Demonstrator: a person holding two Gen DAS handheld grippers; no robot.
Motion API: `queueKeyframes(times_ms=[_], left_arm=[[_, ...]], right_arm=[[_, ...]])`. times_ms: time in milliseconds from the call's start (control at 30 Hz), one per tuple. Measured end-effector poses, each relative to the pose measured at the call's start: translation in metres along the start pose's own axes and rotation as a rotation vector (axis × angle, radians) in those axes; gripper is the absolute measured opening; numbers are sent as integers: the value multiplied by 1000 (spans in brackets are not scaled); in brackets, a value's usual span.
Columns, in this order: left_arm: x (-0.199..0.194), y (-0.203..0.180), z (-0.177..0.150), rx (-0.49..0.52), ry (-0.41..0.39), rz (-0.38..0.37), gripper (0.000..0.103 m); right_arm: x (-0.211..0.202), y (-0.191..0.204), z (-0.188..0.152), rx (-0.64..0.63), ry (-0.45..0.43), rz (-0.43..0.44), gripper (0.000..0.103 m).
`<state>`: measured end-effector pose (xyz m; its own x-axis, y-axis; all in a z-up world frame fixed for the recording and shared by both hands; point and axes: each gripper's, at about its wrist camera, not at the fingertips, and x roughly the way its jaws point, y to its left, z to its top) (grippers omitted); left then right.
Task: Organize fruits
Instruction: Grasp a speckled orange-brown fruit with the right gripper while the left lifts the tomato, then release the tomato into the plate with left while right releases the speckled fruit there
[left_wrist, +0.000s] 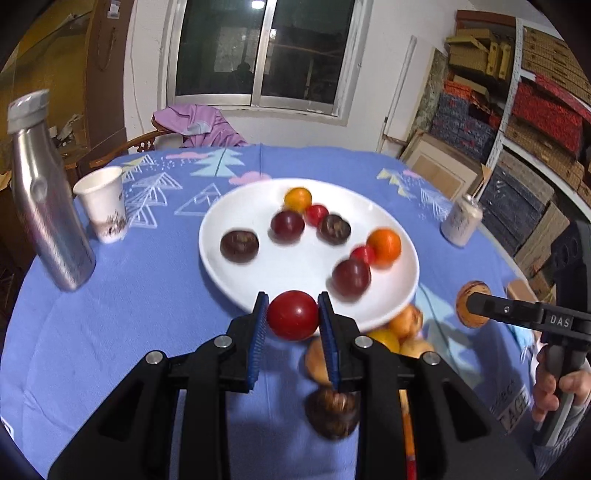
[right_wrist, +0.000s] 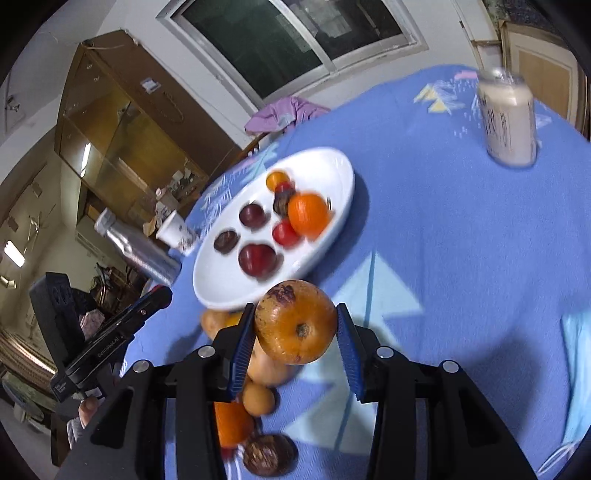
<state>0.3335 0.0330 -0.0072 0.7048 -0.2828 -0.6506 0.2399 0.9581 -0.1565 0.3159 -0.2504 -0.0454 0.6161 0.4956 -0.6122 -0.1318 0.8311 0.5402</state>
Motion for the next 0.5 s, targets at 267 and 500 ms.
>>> queueKeyframes(times_ms=[267,500], left_arm=[[61,-8,27,13,56,28,27],[88,5,20,22,104,60,27]], right_arm=[[44,35,67,-72,-36,-56,43],[98,39,94,-134,-46,-164,43]])
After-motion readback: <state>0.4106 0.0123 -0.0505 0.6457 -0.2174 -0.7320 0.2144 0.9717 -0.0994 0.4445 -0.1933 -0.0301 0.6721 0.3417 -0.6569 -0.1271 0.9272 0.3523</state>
